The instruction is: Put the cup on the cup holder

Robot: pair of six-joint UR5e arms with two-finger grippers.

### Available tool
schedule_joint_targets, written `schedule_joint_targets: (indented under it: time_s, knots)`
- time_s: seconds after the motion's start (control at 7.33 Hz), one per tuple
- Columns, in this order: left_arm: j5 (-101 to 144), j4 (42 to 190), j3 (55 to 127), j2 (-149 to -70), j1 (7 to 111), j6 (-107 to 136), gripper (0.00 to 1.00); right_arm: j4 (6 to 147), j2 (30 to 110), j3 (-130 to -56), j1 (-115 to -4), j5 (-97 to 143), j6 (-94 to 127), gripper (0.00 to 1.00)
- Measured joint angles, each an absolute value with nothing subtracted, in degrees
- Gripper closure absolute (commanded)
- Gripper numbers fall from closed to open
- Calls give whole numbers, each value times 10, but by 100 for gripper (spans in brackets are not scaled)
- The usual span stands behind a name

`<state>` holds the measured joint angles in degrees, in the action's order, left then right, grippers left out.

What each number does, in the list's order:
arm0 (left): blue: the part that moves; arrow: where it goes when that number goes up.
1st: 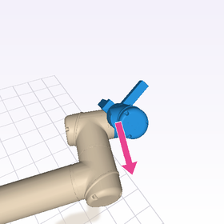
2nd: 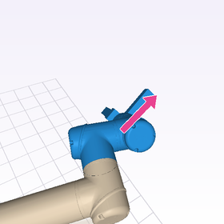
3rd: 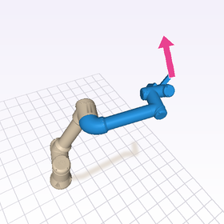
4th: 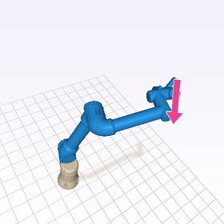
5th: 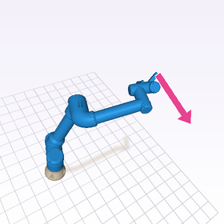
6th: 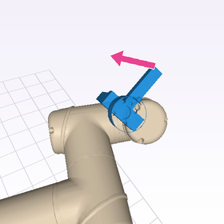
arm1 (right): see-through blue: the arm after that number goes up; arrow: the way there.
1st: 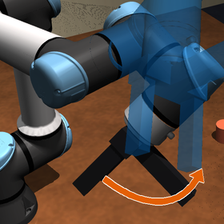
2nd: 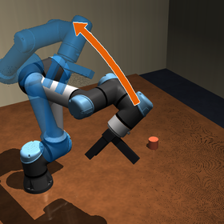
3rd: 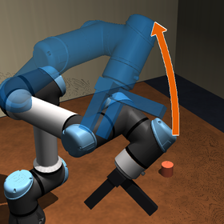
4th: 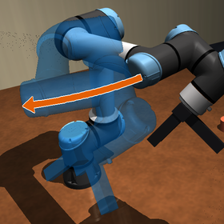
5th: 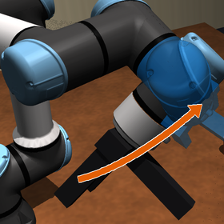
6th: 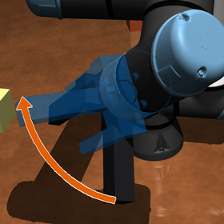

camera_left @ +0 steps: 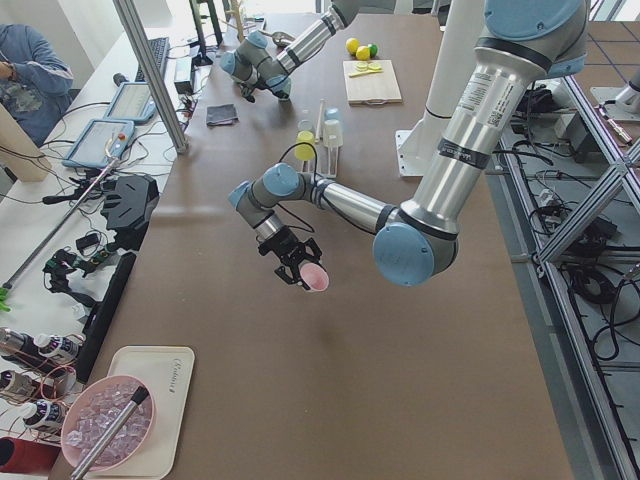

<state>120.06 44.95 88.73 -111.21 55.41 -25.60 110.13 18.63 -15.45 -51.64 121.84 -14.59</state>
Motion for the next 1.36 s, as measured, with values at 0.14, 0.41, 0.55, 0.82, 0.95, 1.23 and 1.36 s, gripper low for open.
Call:
schedule_joint_targets:
  time_s: [0.14,0.41,0.55,0.82,0.95,1.23,1.36]
  knots:
    - [1234,510,964,-1066,553,-225,58,1102,183,-156,-524,1218,-146,100]
    - [1302,641,1069,-993,551,-168,60,1106,171,-165,-552,1225,-147,100]
    - [1331,744,1091,-971,548,-129,60,1107,171,-186,-560,1232,-146,100]
    - [1342,1021,1105,-952,525,40,60,1106,188,-272,-572,1252,-130,100]
    - [1312,1173,1105,-949,501,144,59,1103,205,-328,-582,1259,-108,100]
    - [1179,1425,1109,-936,427,285,59,1094,250,-447,-590,1271,-51,100]
    - [1095,1514,1124,-915,384,313,60,1083,278,-504,-591,1281,-35,100]
